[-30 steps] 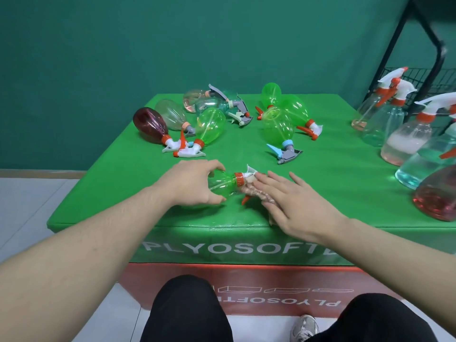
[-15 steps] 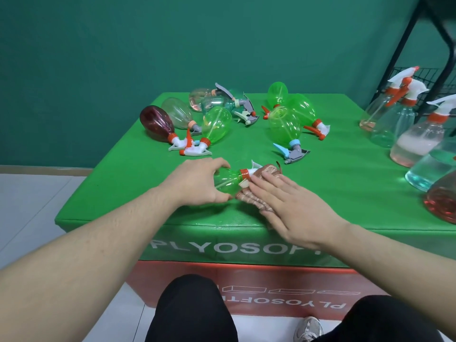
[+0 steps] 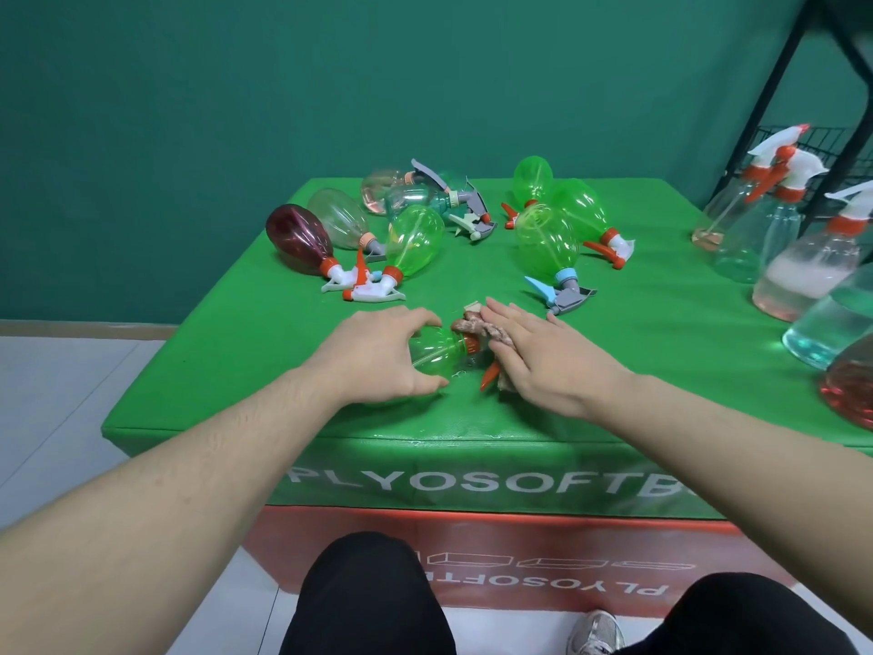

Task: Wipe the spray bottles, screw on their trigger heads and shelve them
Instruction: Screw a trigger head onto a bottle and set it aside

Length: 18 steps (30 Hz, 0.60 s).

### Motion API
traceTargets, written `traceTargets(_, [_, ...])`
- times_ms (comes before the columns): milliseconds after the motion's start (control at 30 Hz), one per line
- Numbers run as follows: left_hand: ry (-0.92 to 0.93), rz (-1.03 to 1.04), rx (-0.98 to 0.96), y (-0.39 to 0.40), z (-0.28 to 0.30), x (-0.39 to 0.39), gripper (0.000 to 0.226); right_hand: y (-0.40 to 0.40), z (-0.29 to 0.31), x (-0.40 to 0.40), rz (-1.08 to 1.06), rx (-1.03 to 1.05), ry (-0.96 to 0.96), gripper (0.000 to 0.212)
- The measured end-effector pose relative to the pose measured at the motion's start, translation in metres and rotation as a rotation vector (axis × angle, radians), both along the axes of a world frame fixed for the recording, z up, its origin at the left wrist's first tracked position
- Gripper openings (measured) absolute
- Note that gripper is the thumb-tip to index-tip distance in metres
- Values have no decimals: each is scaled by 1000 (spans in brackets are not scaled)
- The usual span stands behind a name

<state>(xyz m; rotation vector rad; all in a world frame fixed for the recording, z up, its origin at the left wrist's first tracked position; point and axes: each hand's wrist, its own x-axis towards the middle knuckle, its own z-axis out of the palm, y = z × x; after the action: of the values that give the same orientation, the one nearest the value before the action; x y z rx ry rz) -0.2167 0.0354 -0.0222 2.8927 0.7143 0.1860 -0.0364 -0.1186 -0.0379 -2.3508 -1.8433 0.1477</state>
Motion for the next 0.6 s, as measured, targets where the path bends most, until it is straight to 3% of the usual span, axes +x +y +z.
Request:
traceTargets(367, [-36,37,-25,-1,0,-3,82,10,9,1,24,-36,32,57])
traceTargets(600, [-23,56,-58,-1,5,1,80,-37,0,0,74,-50,-119,68])
